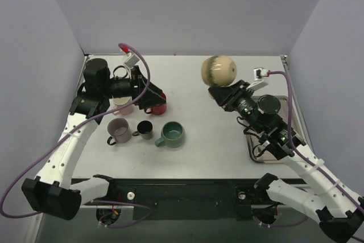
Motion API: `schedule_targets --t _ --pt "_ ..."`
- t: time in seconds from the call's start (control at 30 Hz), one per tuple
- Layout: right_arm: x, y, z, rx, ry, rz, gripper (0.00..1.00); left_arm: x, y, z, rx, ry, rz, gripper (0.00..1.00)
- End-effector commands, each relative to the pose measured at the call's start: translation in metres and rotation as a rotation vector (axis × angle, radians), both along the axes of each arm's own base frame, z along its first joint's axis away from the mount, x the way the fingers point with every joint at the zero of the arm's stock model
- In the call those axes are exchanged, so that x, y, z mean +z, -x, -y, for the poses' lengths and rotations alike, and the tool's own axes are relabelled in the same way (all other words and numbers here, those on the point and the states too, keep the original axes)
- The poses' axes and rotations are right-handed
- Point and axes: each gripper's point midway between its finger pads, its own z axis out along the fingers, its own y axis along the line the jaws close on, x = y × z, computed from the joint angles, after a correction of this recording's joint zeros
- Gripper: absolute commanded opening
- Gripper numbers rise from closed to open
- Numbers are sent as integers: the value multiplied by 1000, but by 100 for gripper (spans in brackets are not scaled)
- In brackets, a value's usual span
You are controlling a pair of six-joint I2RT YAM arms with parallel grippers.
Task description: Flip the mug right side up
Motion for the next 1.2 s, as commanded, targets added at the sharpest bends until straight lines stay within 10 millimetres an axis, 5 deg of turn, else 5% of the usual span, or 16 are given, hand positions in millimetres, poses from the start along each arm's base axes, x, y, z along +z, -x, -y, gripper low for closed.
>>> schedule_targets --t 0.0,0.2,0.4,0.47,0.67,0.77,0.83,0.87,0.93,1.0,1.03,1.17 --pt "103 49 -71 326 -158 330 0 91 57 9 -201 285 157 85" --pt "129 106 -135 558 -146 417 0 96 60 7 -161 280 166 87" --pt "136 124 -166 659 -165 441 0 100 59 9 -175 335 124 83" --pt "133 123 -173 674 -175 424 0 104 63 10 -199 361 111 72" --pt "99 95 -187 627 -105 331 0 110 68 9 -206 394 93 0" --pt "80 70 -183 573 -80 260 0 96 45 7 -100 329 90 0" --pt "64 51 -174 511 -48 202 33 70 15 0 54 183 125 0" --pt "51 42 -169 472 -16 160 54 51 9 -8 98 62 126 0" --pt "23 23 -150 355 71 72 72 20 -14 -34 248 -157 164 0" --pt "3 12 -125 243 179 23 76 -7 -28 -67 318 -407 260 0" --pt "-3 10 -118 215 223 14 85 -22 -34 -95 403 -548 251 0" --pt "-39 8 -75 89 404 -57 87 -58 -53 -192 574 -959 303 0"
